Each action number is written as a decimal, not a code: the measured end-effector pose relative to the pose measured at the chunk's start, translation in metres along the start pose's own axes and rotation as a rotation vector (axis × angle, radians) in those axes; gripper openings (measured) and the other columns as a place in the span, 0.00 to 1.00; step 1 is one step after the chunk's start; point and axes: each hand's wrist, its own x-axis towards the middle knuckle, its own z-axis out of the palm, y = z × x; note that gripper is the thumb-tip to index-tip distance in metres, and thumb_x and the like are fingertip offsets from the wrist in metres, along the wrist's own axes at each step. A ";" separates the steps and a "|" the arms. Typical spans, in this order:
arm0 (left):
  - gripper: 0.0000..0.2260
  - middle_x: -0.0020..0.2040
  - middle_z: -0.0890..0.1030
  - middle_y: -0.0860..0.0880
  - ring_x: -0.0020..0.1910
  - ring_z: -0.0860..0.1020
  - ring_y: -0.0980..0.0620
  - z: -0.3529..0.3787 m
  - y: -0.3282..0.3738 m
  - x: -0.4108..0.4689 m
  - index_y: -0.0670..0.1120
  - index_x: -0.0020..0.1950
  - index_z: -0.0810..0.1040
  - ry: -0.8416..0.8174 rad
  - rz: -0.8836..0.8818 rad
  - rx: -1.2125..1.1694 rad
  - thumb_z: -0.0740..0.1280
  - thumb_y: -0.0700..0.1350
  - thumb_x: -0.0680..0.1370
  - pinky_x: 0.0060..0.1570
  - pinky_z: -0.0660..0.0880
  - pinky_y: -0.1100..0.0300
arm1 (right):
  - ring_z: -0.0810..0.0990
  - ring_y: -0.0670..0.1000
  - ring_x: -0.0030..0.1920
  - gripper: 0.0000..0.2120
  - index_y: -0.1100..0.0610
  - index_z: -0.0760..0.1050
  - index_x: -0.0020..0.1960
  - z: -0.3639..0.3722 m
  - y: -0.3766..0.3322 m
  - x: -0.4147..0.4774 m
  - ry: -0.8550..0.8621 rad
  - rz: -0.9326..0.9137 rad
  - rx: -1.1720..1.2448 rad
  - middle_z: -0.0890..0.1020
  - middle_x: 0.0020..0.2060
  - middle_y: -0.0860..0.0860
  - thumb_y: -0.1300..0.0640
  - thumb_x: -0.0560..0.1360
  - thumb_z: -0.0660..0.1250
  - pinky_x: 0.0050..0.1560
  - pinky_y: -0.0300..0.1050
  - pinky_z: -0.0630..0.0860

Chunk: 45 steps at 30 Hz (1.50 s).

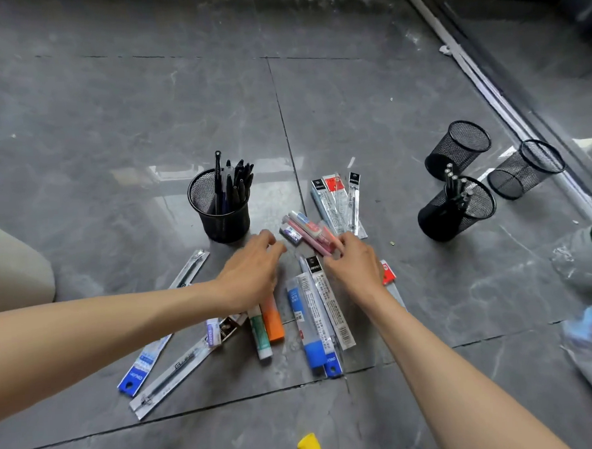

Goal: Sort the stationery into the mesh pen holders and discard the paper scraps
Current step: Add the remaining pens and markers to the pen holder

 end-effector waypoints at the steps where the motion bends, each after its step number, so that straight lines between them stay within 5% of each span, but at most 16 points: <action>1: 0.18 0.64 0.67 0.46 0.61 0.69 0.45 -0.001 -0.003 0.008 0.44 0.66 0.68 0.019 0.032 0.032 0.61 0.40 0.76 0.52 0.73 0.49 | 0.78 0.55 0.45 0.09 0.53 0.74 0.52 0.000 -0.001 0.005 0.001 -0.003 -0.008 0.79 0.43 0.50 0.55 0.72 0.66 0.36 0.41 0.64; 7: 0.32 0.78 0.52 0.50 0.76 0.51 0.52 -0.011 -0.015 0.036 0.47 0.77 0.52 -0.105 0.229 0.251 0.58 0.36 0.74 0.66 0.61 0.49 | 0.80 0.58 0.49 0.10 0.54 0.78 0.51 0.021 -0.011 0.026 -0.017 -0.053 -0.125 0.83 0.46 0.55 0.52 0.70 0.68 0.44 0.47 0.73; 10: 0.32 0.77 0.54 0.49 0.75 0.55 0.50 -0.006 -0.017 0.037 0.46 0.77 0.52 -0.161 0.224 0.249 0.59 0.37 0.74 0.64 0.63 0.50 | 0.81 0.59 0.48 0.11 0.55 0.78 0.52 0.028 -0.011 0.027 -0.014 -0.040 -0.111 0.83 0.46 0.56 0.53 0.71 0.68 0.44 0.47 0.73; 14: 0.23 0.63 0.72 0.46 0.60 0.71 0.44 0.004 -0.023 0.036 0.44 0.67 0.68 -0.029 0.238 0.169 0.61 0.36 0.72 0.53 0.71 0.50 | 0.79 0.54 0.35 0.11 0.55 0.79 0.42 0.030 -0.011 0.027 -0.041 -0.019 0.051 0.81 0.33 0.52 0.50 0.64 0.68 0.34 0.44 0.74; 21: 0.18 0.61 0.70 0.46 0.62 0.68 0.46 -0.006 -0.011 0.045 0.46 0.67 0.69 0.002 -0.024 -0.215 0.58 0.38 0.78 0.56 0.71 0.49 | 0.70 0.50 0.27 0.02 0.54 0.71 0.37 0.016 -0.019 0.036 -0.024 0.174 0.632 0.73 0.27 0.52 0.58 0.67 0.64 0.28 0.40 0.68; 24: 0.18 0.62 0.70 0.46 0.61 0.69 0.46 -0.007 -0.011 0.060 0.46 0.67 0.69 0.004 0.000 -0.189 0.60 0.39 0.77 0.55 0.71 0.49 | 0.70 0.49 0.23 0.10 0.55 0.67 0.39 0.011 -0.018 0.047 -0.039 0.186 0.750 0.72 0.27 0.56 0.69 0.73 0.60 0.24 0.39 0.69; 28: 0.27 0.76 0.58 0.49 0.73 0.58 0.49 -0.009 -0.009 0.077 0.47 0.75 0.58 -0.087 0.138 -0.038 0.59 0.38 0.77 0.69 0.61 0.54 | 0.77 0.54 0.37 0.07 0.55 0.76 0.50 0.007 -0.006 0.060 0.034 0.040 0.433 0.77 0.37 0.53 0.60 0.77 0.60 0.42 0.45 0.72; 34: 0.31 0.77 0.55 0.48 0.75 0.53 0.49 -0.002 -0.002 0.077 0.49 0.75 0.58 -0.156 0.305 0.165 0.59 0.35 0.73 0.69 0.59 0.52 | 0.77 0.57 0.40 0.08 0.56 0.74 0.40 0.002 0.001 0.080 0.047 0.073 0.142 0.78 0.36 0.54 0.52 0.71 0.69 0.38 0.43 0.67; 39: 0.22 0.67 0.70 0.49 0.66 0.66 0.48 -0.001 -0.012 0.067 0.47 0.64 0.71 -0.024 0.383 0.117 0.60 0.35 0.71 0.59 0.68 0.53 | 0.77 0.58 0.44 0.14 0.55 0.70 0.44 0.010 -0.004 0.089 0.013 0.091 0.046 0.79 0.43 0.54 0.47 0.69 0.71 0.41 0.45 0.70; 45: 0.12 0.50 0.77 0.45 0.46 0.74 0.44 0.002 -0.011 0.047 0.45 0.53 0.78 0.141 0.587 0.118 0.65 0.36 0.71 0.37 0.73 0.51 | 0.78 0.56 0.37 0.09 0.59 0.74 0.39 0.009 -0.017 0.096 -0.124 0.122 -0.013 0.79 0.36 0.56 0.55 0.66 0.71 0.32 0.42 0.69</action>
